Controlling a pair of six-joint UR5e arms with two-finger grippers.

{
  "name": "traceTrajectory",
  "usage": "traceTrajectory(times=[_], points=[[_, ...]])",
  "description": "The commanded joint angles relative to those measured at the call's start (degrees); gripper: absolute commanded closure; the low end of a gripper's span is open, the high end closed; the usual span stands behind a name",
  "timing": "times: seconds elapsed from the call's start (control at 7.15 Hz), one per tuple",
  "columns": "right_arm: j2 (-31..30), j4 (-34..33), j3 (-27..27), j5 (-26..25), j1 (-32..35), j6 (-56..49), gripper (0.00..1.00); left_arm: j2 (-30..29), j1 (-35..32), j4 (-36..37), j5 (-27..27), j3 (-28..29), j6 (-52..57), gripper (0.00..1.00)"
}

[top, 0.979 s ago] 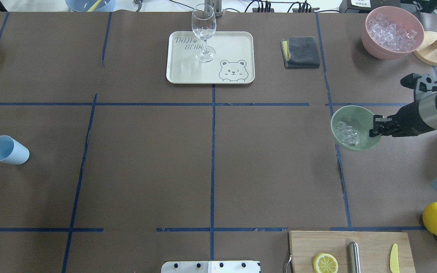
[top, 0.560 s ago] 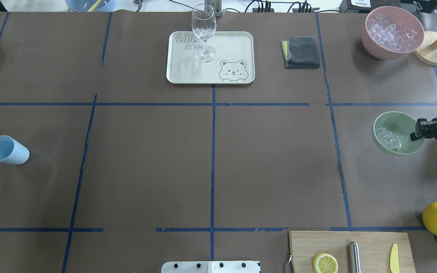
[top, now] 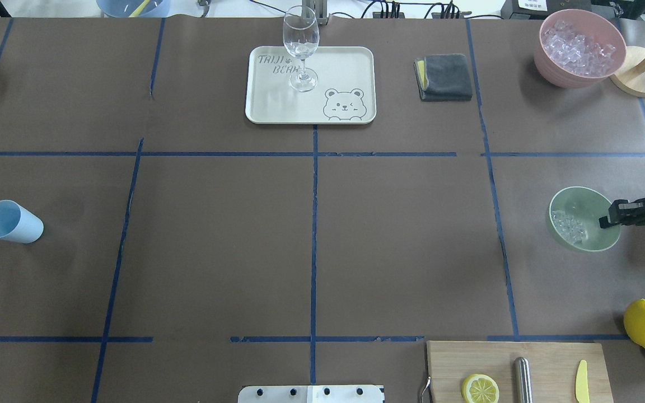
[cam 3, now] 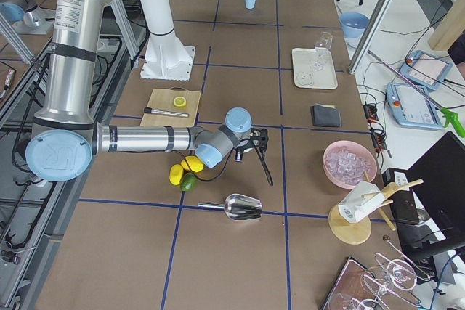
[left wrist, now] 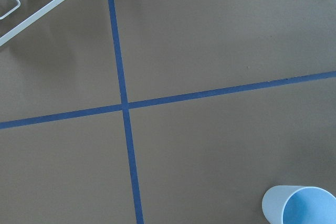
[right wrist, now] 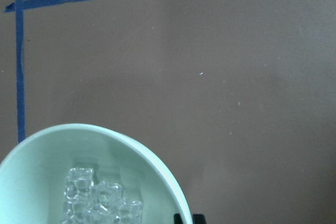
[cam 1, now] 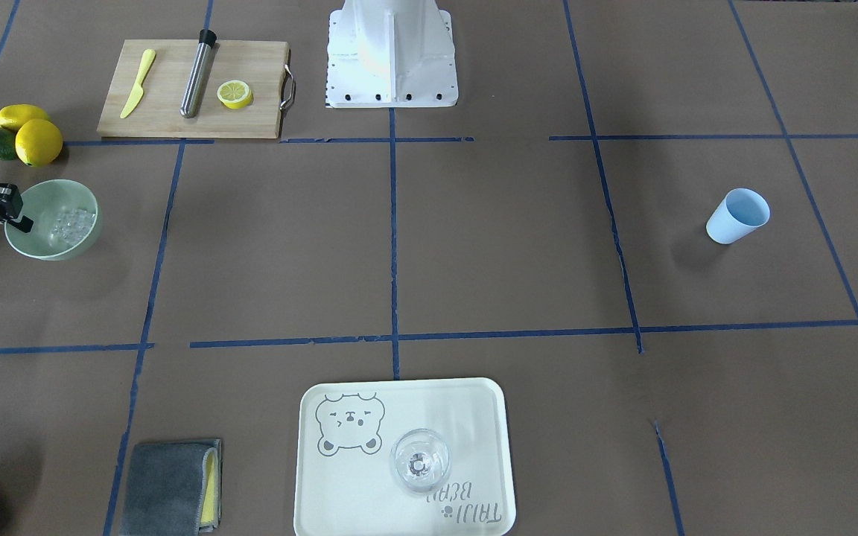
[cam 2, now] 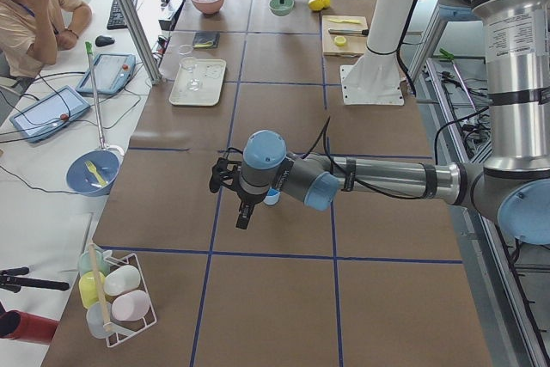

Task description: Pour ice into bowl

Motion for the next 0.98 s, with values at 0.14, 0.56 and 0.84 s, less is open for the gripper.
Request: traceTrajectory(times=[0.14, 0.56, 0.84], points=[[0.0, 3.0, -0.9, -0.4, -3.4, 0.3, 1.0, 0.2, -0.5, 0.0, 0.1, -0.4, 0.1, 0.0], [0.2, 3.0, -1.5, -1.6, -4.4, 0.3, 1.0, 0.2, -0.9, 0.0, 0.0, -0.7, 0.1, 0.0], [0.3, 2.9, -1.6, -1.6, -4.4, 0.2, 0.46, 0.1, -0.9, 0.0, 0.0, -0.7, 0.1, 0.0]])
